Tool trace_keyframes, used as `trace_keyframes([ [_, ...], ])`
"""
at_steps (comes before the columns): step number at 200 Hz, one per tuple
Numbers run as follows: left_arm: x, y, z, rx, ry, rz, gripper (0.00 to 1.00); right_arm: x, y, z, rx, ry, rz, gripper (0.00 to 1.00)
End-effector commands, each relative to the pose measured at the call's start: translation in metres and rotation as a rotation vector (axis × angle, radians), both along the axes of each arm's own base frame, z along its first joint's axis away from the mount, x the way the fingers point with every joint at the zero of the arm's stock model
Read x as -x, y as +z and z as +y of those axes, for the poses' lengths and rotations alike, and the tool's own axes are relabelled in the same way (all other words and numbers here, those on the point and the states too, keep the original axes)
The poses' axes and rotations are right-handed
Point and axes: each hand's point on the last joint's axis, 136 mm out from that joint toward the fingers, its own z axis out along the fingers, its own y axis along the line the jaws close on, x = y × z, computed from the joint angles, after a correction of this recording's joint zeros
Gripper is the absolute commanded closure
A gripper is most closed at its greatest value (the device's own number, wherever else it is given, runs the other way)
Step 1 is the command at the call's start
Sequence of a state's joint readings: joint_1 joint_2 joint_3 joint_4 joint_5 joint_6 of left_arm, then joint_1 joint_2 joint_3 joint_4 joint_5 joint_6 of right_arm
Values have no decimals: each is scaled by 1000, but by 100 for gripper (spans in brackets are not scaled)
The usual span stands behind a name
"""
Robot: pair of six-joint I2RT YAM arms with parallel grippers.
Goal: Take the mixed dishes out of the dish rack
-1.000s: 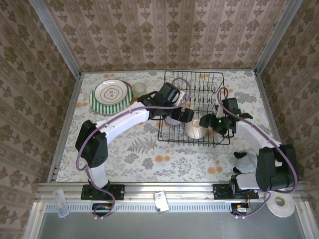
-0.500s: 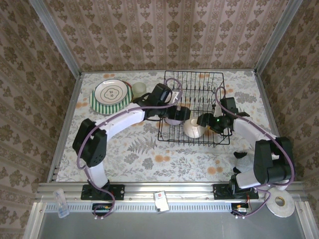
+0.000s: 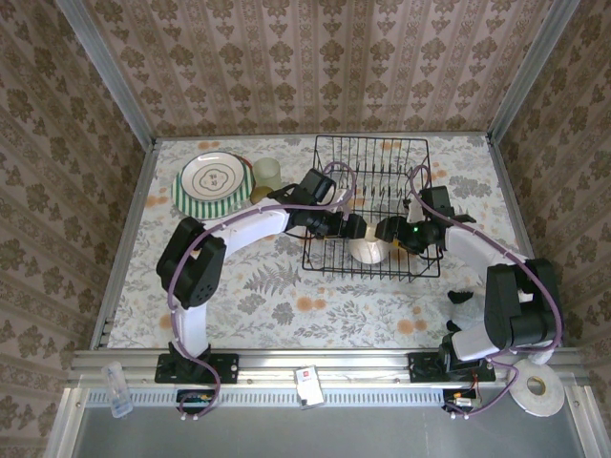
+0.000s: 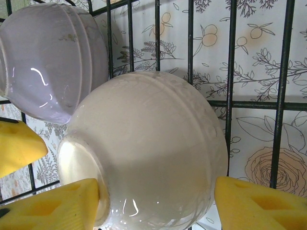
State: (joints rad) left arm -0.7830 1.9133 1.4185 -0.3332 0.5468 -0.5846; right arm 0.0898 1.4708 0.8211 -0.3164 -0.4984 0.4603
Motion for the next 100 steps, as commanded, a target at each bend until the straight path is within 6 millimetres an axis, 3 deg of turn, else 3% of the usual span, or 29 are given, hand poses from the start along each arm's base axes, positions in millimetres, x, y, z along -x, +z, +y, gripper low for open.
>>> trace_keyframes([
  [1, -4, -3, 0, 22, 20, 33, 0, 24, -35, -9, 49, -29, 129, 39],
  [22, -5, -5, 0, 29, 24, 36, 0, 28, -39, -11, 49, -40, 139, 43],
  [46, -4, -10, -2, 36, 21, 63, 0, 31, -42, -14, 53, -49, 149, 55],
  [100, -4, -23, -2, 31, 39, 109, 0, 35, -48, -21, 69, -69, 178, 68],
])
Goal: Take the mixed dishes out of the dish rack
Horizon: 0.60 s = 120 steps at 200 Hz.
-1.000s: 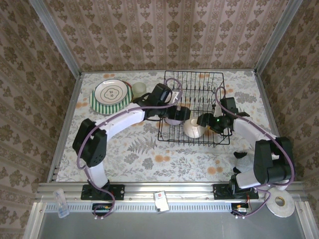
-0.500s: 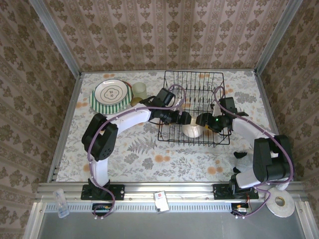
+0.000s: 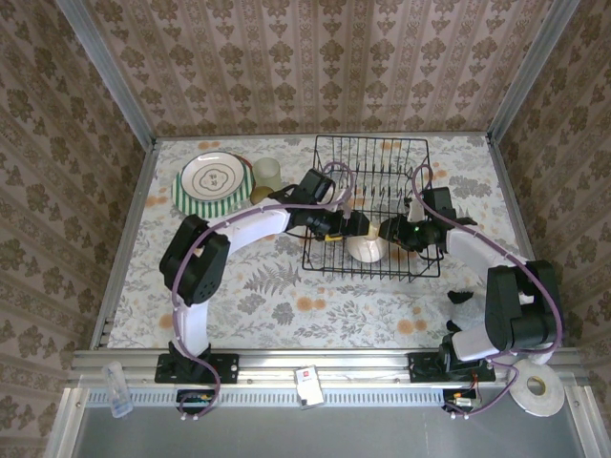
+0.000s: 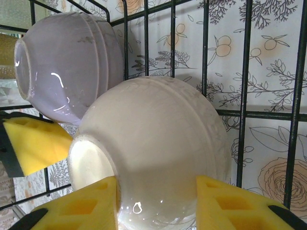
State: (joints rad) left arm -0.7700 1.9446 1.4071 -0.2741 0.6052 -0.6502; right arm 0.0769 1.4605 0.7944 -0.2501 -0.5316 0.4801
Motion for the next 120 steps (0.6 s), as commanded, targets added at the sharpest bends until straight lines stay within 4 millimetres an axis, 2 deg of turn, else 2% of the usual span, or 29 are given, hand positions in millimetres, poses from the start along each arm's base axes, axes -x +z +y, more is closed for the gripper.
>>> trace_keyframes([
  [1, -1, -17, 4, -13, 18, 41, 0, 40, -52, -22, 108, -56, 216, 68],
  [57, 0, -23, 3, -14, 16, 62, 0, 43, -55, -24, 108, -64, 228, 80],
  [120, 5, -24, -9, 60, -11, 108, 1, 44, -55, -25, 105, -65, 230, 89],
])
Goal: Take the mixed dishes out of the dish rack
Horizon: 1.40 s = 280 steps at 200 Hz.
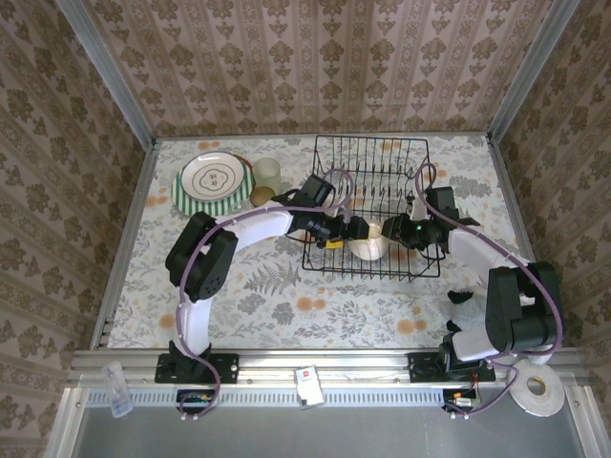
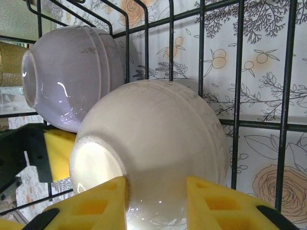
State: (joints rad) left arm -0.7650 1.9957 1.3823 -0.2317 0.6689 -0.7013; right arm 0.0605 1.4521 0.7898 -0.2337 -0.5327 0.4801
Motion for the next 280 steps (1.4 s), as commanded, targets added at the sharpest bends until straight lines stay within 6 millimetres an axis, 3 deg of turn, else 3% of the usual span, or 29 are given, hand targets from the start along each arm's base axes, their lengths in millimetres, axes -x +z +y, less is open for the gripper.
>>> trace_keyframes([
  [1, -1, -2, -6, 50, -8, 10, 1, 47, -58, -20, 104, -50, 251, 89],
  [131, 5, 23, -28, 242, -9, 23, 4, 45, -57, -18, 86, -45, 249, 96],
  [202, 5, 24, -31, 307, 41, 27, 6, 45, -57, -17, 73, -47, 249, 99],
  [280, 7, 45, -39, 440, 51, -10, 30, 33, -26, -11, 40, -34, 185, 95],
])
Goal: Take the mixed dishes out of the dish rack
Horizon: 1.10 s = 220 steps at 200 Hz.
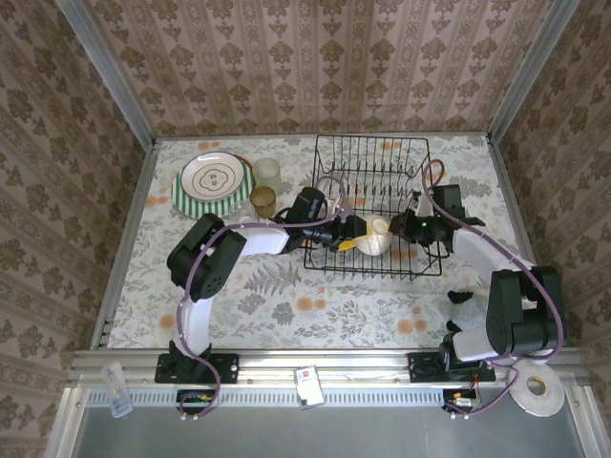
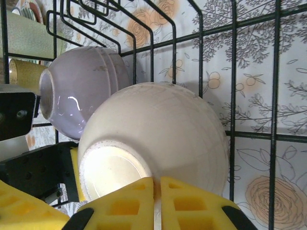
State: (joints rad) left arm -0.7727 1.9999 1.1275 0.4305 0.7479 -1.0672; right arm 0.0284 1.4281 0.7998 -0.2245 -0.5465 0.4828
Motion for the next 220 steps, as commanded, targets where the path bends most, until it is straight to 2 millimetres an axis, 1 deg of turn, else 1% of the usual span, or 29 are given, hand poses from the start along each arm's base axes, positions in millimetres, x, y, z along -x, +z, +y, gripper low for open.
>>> trace_keyframes([
  [1, 10, 35, -17, 138, -50, -90, 31, 40, -40, -2, 52, -7, 226, 95],
  [31, 12, 34, -22, 150, -57, -93, 39, 38, -34, -3, 54, -2, 220, 95],
  [56, 14, 34, -28, 170, -62, -90, 51, 35, -29, -3, 60, -2, 211, 95],
  [82, 17, 32, -33, 177, -75, -82, 60, 32, -25, -4, 63, -1, 201, 95],
  [99, 16, 31, -34, 182, -73, -79, 64, 31, -23, -5, 74, -1, 198, 95],
  [133, 15, 30, -36, 197, -72, -76, 77, 27, -20, -5, 76, 0, 189, 95],
  [151, 15, 29, -38, 199, -75, -73, 81, 25, -17, -5, 79, -2, 183, 95],
  [199, 13, 28, -44, 214, -78, -63, 100, 23, -13, -5, 81, 0, 176, 94],
  [220, 13, 30, -46, 226, -81, -66, 100, 22, -11, -5, 82, -1, 171, 94],
])
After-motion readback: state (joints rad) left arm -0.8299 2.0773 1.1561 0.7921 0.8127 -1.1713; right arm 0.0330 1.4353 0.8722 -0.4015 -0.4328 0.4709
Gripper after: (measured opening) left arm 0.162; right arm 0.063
